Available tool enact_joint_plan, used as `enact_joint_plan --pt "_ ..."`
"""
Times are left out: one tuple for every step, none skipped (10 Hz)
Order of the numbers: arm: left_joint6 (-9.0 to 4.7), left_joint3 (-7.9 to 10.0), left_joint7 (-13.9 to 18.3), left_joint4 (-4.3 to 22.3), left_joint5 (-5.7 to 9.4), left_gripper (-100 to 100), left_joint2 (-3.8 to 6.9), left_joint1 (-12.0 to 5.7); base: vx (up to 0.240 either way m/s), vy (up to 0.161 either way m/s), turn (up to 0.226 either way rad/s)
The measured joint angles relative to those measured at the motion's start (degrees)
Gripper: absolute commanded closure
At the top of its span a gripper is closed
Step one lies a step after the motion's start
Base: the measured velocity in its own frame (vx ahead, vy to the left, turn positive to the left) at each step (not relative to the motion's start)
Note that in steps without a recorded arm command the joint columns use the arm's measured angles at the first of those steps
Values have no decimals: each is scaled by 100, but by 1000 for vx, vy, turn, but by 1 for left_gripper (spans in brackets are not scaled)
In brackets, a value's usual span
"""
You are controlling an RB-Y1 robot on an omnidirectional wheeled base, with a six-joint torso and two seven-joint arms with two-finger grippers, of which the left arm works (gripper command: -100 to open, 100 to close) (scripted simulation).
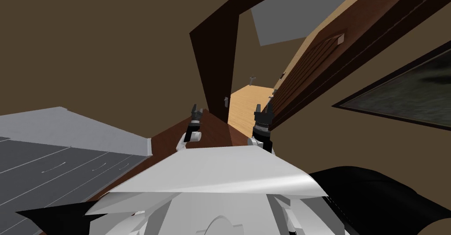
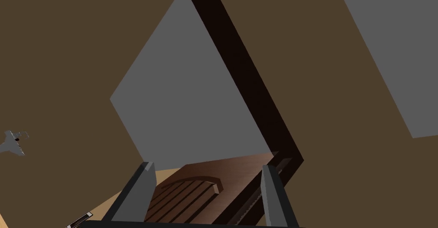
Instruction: Push the door open
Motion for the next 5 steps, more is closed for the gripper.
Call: enact_joint_plan --pt "-1 -19 6 177 -15 -100 7 -143 54 37 -30" --pt "-8 -34 13 295 -22 -100 14 -185 49 34 -58" --pt "-21 -54 19 450 -34 -100 21 -261 73 51 -103" --pt "-37 -75 26 637 -49 -100 26 -391 91 61 -105" --pt "-46 -97 41 803 -61 -100 47 -514 61 41 -32"
